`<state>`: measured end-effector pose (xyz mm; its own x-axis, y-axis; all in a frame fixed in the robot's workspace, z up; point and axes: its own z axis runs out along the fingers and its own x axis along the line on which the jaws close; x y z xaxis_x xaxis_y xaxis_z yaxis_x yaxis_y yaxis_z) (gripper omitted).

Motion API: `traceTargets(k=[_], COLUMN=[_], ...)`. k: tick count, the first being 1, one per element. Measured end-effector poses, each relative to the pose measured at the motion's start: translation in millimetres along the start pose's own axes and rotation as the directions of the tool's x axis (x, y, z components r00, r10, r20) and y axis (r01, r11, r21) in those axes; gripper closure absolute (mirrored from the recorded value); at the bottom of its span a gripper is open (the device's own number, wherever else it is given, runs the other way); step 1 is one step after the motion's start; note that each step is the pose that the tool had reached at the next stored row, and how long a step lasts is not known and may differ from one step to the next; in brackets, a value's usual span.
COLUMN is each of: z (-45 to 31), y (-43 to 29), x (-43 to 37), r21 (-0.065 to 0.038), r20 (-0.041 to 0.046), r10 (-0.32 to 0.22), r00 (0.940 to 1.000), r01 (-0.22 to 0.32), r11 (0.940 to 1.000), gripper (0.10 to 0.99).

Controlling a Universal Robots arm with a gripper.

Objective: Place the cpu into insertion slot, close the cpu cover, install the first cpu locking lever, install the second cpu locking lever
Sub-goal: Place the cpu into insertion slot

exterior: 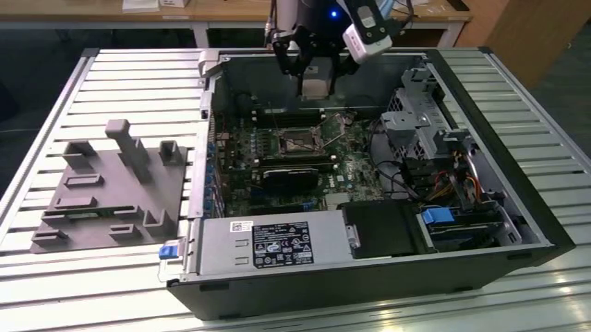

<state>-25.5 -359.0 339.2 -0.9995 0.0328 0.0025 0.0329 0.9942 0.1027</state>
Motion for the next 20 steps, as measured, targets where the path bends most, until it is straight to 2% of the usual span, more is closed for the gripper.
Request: traceTargets(k=[7, 20], z=[12.6, 36.3], y=[-1.5, -3.4], x=[4.0, 4.3], r21=[0.001, 0.003], r20=[0.0000, 0.0004], r10=[0.000, 0.002], r00=[1.0000, 1.0000], r01=[0.000, -0.002], r11=[1.0000, 1.0000], gripper=[0.549, 0.549])
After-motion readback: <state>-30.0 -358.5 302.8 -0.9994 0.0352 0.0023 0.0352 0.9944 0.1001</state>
